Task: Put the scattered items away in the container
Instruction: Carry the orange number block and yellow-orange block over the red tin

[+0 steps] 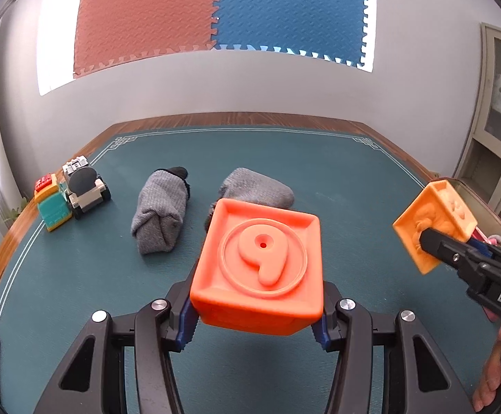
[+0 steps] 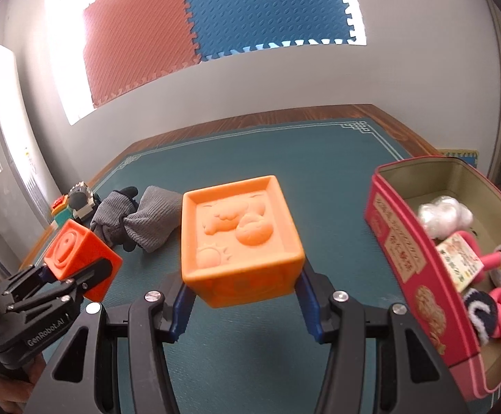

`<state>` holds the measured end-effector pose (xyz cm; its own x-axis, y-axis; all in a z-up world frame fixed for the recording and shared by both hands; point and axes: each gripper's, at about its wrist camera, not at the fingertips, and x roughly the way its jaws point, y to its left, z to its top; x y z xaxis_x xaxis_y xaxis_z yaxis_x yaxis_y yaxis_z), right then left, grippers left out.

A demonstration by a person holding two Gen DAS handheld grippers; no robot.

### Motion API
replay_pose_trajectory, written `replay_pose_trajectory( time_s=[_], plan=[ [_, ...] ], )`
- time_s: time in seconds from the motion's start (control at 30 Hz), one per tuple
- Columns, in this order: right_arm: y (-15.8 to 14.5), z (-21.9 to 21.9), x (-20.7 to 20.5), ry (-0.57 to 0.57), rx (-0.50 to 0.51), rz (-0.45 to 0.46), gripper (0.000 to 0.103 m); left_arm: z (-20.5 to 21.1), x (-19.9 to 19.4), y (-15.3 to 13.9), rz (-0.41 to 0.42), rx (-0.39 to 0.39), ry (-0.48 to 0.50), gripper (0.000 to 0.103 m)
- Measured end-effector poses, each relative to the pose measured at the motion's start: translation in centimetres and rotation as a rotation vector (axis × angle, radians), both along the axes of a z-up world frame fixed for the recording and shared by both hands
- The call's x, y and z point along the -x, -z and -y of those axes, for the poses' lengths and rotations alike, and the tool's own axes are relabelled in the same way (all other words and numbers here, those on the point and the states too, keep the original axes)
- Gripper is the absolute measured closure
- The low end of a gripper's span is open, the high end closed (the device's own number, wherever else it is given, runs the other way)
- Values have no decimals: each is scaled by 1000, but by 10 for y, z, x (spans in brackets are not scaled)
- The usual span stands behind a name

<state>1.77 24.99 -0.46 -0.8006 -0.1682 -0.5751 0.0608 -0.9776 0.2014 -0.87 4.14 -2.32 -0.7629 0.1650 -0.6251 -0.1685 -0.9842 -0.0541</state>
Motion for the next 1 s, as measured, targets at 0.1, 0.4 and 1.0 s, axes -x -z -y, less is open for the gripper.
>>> replay_pose_trajectory(
  time_s=[0.1, 0.4, 1.0],
  plan=[
    [-2, -11, -8, 18, 14, -10, 46, -9, -3, 0, 3, 7, 10, 49],
    [-16, -53, -39, 89, 62, -79, 46, -44, -9, -3, 16, 21, 66, 49],
    [-41, -174, -83, 380, 40, -155, 46, -137, -21, -12, 26, 44, 242, 49]
  ],
)
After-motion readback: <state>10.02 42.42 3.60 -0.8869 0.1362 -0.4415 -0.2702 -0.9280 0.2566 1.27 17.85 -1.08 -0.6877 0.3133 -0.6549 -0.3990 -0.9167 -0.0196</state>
